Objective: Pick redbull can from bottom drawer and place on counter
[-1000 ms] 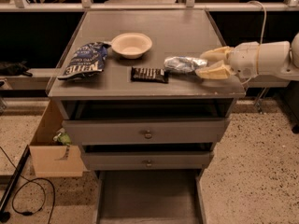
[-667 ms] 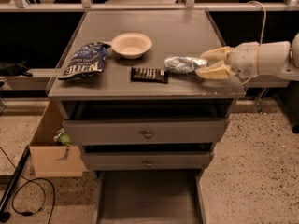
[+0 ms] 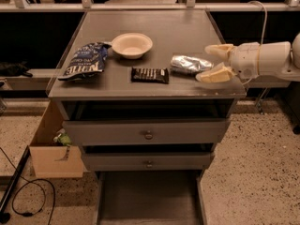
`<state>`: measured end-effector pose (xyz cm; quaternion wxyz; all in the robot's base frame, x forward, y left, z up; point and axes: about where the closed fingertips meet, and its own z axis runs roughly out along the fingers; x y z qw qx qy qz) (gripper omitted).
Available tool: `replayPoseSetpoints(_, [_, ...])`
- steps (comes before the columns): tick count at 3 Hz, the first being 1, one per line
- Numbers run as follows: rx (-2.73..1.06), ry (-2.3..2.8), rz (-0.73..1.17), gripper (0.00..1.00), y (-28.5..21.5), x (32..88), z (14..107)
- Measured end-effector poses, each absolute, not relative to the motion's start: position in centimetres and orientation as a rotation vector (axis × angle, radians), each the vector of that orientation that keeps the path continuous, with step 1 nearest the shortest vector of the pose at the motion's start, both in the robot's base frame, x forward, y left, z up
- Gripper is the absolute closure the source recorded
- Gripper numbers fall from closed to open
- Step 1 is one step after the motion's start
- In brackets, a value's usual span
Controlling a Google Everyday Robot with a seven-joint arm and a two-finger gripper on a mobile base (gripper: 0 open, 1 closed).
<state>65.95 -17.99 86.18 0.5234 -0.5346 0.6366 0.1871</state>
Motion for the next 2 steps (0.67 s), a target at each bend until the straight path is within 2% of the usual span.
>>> replayPoseSetpoints(2, [-1.280, 1.524, 0.448, 0.00, -17.98, 65.95, 86.18])
